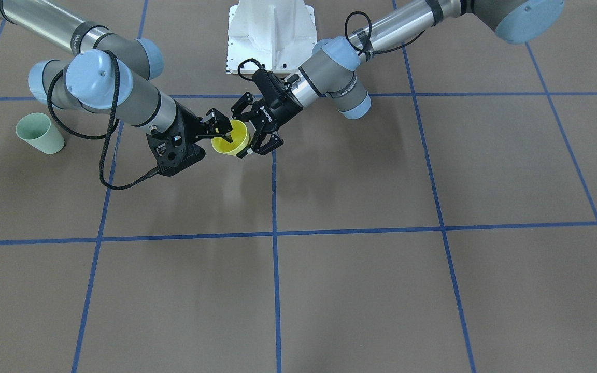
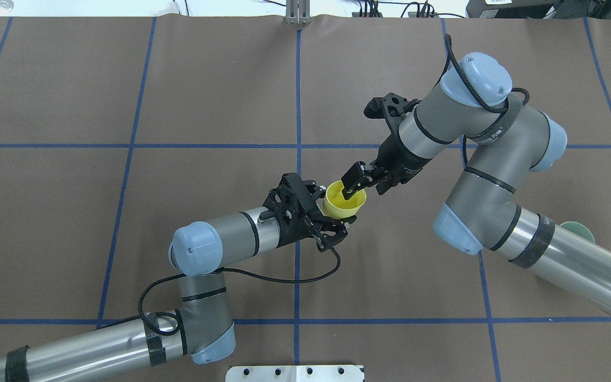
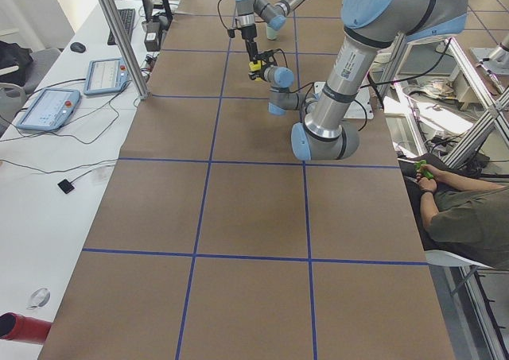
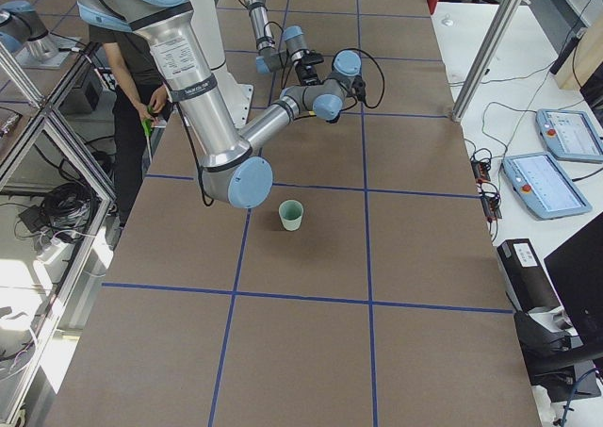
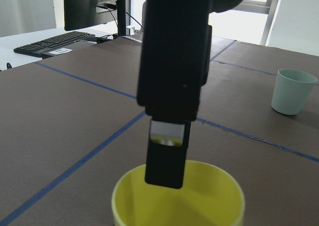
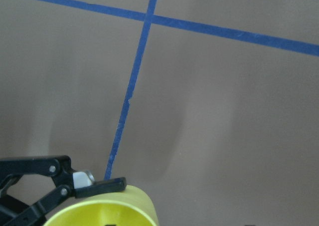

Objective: Transfer and stack yellow cup on green cup

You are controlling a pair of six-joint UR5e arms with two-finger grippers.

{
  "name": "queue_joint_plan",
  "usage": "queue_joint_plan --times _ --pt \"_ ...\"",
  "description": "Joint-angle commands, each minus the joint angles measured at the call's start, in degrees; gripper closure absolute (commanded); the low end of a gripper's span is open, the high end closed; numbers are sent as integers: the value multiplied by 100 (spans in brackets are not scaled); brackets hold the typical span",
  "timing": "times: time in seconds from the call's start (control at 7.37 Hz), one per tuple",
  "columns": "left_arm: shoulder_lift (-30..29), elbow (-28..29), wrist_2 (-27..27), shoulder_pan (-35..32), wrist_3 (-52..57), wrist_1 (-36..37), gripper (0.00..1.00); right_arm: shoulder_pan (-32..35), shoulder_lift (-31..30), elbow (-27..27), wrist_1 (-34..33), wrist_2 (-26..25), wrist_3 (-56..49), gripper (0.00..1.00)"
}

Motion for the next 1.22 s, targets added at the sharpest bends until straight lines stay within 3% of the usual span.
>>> queue_joint_plan --times 0.0,0.27,0.41,0.54,0.68,1.09 --pt "2 3 0 2 -4 0 52 -65 4 13 7 1 249 45" --pt "2 -6 0 2 -4 0 49 -65 -5 75 7 10 260 86" --pt "2 -6 0 2 -4 0 48 -65 4 83 -2 18 260 100" --pt "-7 -24 0 2 -30 -9 20 -57 -5 110 -2 27 260 100" --pt "10 -224 -9 19 -65 -35 0 -48 -5 110 -2 27 260 100" --pt "89 -340 0 134 -57 -88 0 153 -258 337 -2 298 233 100"
